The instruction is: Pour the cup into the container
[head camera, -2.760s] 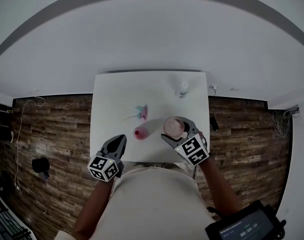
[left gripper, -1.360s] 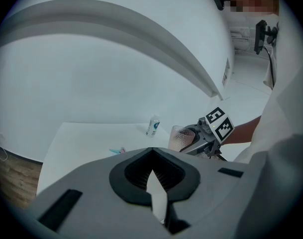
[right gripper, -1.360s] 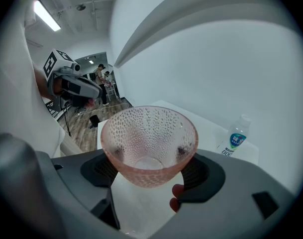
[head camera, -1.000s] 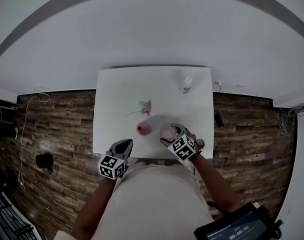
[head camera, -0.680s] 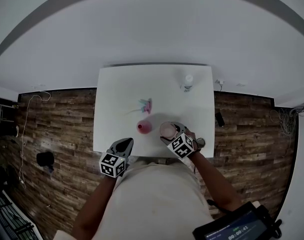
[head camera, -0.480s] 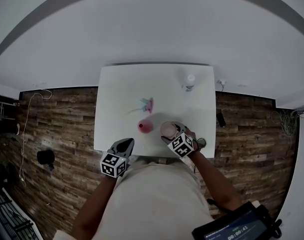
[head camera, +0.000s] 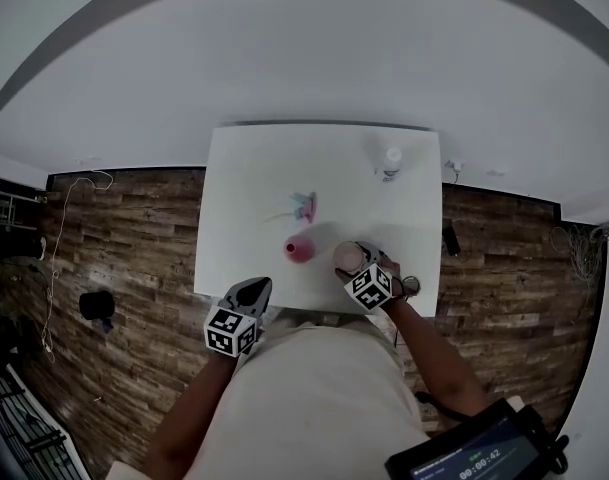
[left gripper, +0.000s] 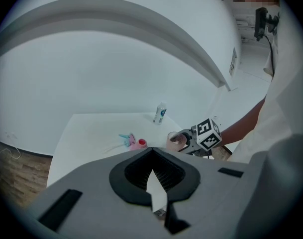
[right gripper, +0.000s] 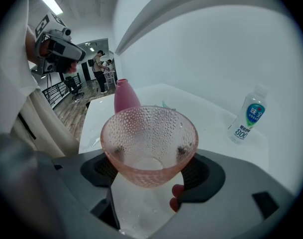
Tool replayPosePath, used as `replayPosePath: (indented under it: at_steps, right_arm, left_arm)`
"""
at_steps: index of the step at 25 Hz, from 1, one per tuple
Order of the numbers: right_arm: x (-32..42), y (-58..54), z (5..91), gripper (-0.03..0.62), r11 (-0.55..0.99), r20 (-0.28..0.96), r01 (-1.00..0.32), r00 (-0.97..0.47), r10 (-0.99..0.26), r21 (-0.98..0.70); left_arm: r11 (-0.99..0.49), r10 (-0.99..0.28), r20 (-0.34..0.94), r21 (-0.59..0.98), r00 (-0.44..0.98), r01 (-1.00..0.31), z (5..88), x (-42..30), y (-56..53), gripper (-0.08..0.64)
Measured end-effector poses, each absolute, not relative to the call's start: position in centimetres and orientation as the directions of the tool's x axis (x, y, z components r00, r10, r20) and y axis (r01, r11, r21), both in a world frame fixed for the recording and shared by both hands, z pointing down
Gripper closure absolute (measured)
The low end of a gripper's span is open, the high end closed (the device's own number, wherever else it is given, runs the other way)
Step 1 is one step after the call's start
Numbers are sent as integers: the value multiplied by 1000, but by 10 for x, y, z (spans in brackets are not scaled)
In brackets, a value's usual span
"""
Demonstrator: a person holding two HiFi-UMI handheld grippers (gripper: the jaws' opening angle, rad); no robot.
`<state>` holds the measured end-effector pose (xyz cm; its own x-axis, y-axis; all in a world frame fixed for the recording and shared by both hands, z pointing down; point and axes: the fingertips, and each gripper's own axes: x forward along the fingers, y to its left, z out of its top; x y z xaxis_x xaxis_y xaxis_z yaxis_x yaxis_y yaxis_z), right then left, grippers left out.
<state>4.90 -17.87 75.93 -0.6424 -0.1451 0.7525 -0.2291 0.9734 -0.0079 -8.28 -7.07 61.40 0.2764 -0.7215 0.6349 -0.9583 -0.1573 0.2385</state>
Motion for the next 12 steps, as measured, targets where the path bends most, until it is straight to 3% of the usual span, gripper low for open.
replayPosePath:
  at_steps: [12]
  right_arm:
    - [53, -185, 786, 229, 968, 770, -249, -616, -165, 9]
  left_arm:
    - [-123, -714, 640, 284, 283, -951, 618, -81, -63, 549]
